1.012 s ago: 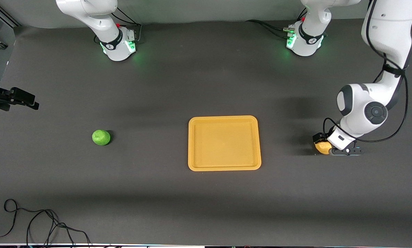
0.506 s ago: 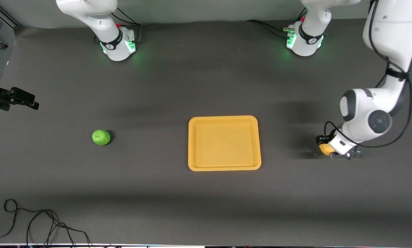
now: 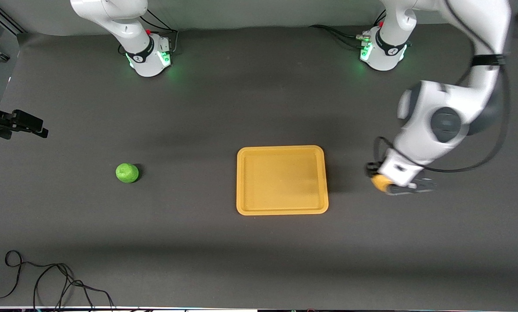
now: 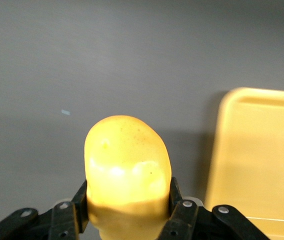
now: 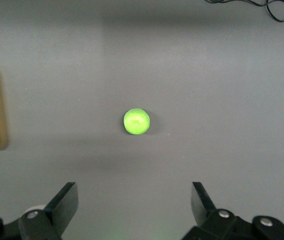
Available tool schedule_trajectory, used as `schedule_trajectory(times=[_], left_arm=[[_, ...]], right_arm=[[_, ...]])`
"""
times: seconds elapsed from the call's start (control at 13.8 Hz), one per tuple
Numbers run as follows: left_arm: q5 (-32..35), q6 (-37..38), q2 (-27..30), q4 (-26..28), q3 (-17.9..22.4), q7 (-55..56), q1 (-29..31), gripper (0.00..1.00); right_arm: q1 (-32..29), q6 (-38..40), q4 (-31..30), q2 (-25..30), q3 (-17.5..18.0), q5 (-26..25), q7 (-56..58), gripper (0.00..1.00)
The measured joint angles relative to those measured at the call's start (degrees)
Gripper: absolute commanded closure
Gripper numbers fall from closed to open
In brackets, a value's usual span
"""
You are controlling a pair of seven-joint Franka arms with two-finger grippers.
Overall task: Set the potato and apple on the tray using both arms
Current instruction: 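Carry the potato with the left gripper over the yellow tray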
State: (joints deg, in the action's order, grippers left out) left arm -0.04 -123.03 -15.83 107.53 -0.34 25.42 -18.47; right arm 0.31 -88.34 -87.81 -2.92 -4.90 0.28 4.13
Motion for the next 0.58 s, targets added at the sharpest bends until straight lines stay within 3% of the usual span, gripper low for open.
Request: schedule_trajectory(times=[0.22, 0.58], left_arm=[[-0.05, -0.49, -3.8, -1.21, -0.15, 2.29, -6.7, 0.61], [-0.13, -7.12, -14.86, -5.5, -3.98, 2.43, -8.26, 0.57]], right_arm=[[0.04, 0.14, -0.05, -0.04, 0.0, 0.0, 0.0, 0.0], [0.33, 0.2, -0.61, -0.13, 0.09, 0.0, 0.0, 0.0]])
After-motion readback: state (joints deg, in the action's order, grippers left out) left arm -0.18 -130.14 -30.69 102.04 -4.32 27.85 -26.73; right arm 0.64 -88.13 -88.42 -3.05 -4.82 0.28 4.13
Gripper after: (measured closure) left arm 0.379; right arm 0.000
